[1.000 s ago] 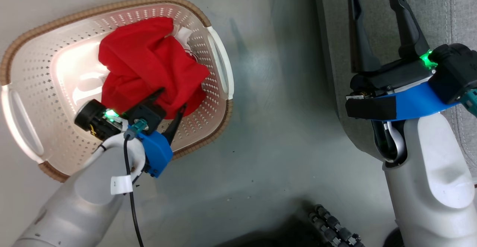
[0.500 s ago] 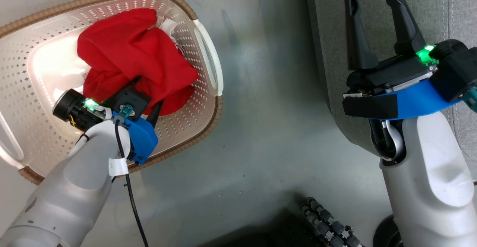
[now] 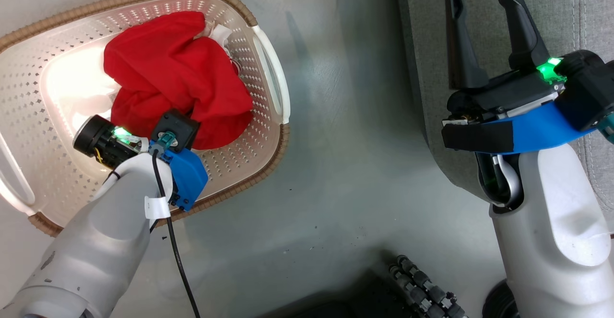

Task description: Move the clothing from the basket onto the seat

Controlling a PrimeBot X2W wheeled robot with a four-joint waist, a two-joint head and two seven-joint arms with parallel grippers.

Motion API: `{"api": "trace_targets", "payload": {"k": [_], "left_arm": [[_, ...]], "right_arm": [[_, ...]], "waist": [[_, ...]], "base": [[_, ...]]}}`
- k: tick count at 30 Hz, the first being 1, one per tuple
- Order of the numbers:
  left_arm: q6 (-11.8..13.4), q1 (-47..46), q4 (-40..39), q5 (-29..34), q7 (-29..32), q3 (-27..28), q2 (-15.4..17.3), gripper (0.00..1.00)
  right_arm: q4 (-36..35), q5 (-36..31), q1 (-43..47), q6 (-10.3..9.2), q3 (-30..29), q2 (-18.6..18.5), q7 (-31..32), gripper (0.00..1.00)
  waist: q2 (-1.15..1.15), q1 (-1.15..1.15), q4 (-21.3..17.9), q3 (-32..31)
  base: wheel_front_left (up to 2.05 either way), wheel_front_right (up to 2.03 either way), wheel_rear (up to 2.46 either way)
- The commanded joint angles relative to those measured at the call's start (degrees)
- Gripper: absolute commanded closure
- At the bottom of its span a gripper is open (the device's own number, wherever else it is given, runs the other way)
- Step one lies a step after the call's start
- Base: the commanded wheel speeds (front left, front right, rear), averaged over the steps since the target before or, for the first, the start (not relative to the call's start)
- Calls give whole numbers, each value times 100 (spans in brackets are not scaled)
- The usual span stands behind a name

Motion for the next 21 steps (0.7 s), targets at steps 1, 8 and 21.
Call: {"api": "trace_targets", "payload": {"k": [1,8,21], "left_arm": [[-23,-103,9,-5,-20,-12,-2,100],[-46,-107,-37,-66,-27,29,-23,100],[36,224,-509,-126,-28,328,-107,100]], "right_arm": [[-17,-26,-53,1,-17,11,-23,0],[-3,-91,-38,1,-45,11,-24,0],[114,-284,117,1,-156,10,-23,0]], "waist": [[0,0,4,-6],[0,0,40,-57],[0,0,364,-629]], "base": [[0,0,0],[0,0,0],[0,0,0]]}}
